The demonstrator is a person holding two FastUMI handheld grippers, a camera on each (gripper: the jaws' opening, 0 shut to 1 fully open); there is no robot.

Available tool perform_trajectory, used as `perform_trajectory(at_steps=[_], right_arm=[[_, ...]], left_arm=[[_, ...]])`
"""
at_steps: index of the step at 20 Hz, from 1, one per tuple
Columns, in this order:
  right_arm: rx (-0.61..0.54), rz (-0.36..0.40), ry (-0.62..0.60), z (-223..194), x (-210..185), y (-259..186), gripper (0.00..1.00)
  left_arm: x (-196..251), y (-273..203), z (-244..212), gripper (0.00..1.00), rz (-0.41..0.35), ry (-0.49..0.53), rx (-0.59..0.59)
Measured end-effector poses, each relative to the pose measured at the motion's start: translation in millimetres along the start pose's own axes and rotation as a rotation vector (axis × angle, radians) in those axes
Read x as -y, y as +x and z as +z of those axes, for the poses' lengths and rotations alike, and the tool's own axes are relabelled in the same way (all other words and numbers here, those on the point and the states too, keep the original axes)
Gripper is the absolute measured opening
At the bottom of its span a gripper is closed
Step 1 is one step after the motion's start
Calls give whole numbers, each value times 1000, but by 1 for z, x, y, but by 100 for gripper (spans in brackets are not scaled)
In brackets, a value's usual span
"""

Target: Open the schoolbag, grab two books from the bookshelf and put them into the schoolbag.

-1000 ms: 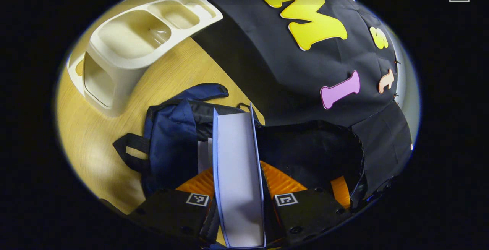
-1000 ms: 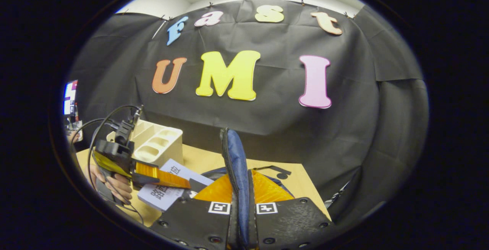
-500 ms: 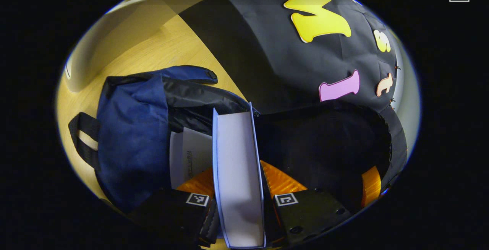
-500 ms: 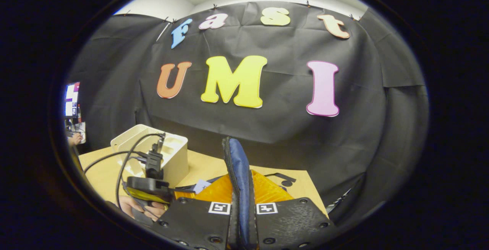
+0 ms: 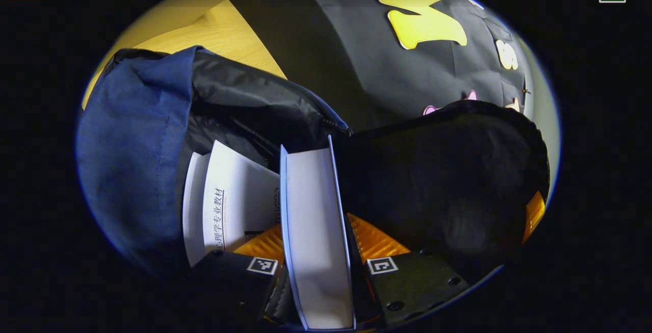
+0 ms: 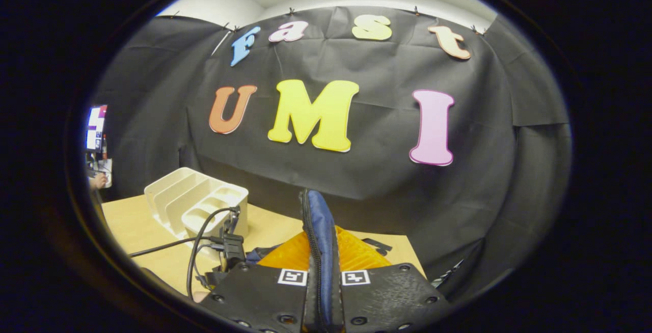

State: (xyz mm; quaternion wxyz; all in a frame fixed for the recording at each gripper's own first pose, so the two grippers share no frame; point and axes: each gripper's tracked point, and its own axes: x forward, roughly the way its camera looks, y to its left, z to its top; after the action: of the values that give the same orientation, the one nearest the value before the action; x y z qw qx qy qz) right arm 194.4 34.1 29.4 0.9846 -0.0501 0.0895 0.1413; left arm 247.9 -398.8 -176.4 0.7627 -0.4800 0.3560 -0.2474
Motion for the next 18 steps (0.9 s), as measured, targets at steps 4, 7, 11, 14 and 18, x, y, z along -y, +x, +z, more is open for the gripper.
perform_trajectory(at_steps=[4,7,11,14,18], right_arm=[[-4,-2,13,-7,6,-3,10],[0,-14,14,-9,12,-6,10],[-11,-44,68,-20,25,-10,7],[-39,-63,111,-34,36,-11,10],[-66,-100,131,-48,49,-12,13]], left_arm=[[-14,-4,1,75,163,126,-23],[-13,-8,2,86,215,209,-44],[-15,-25,1,91,267,261,-84],[-18,-42,9,91,315,300,-80],[-13,-63,17,91,324,334,-43]])
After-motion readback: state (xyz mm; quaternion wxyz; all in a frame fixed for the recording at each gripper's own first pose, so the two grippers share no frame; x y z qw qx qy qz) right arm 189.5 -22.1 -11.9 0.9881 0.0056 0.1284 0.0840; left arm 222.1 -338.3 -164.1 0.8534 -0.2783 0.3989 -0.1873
